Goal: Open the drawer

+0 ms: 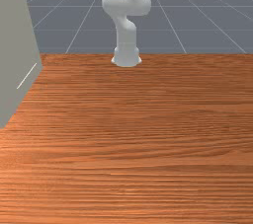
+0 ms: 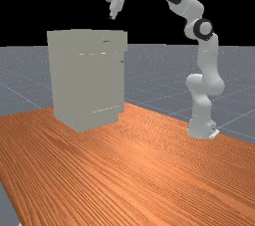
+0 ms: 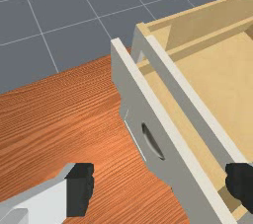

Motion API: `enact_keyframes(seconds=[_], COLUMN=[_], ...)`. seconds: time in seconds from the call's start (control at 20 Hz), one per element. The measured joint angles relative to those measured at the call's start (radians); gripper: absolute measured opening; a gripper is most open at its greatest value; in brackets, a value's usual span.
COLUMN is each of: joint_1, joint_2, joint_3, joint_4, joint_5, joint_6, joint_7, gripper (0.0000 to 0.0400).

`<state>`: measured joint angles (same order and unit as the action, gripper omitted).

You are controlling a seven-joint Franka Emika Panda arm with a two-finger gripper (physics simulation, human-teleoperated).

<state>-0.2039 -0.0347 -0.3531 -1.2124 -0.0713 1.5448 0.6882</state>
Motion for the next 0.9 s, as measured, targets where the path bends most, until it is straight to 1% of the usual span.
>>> enact_keyframes(seconds=[0.25,0.45,0.7,0.8,0.9], joint_1=[-0.025,-0.036,-0.021,-0.018,-0.010], joint_2=[0.028,0.106,0.109,0.121,0.105], joint_3=[-0.022,-0.028,-0.027,-0.021,-0.008], joint_4=[-0.001,-0.014,-0.017,-0.072,-0.093], joint_5=[-0.004,-0.011,-0.014,-0.008,-0.007], joint_6=[0.029,0.031,0.037,0.033,0.035], joint_7=[-0.023,-0.019,-0.010,-0.006,-0.005], gripper=[0.0400,0.0400,0.0400,0.0400,0.0400])
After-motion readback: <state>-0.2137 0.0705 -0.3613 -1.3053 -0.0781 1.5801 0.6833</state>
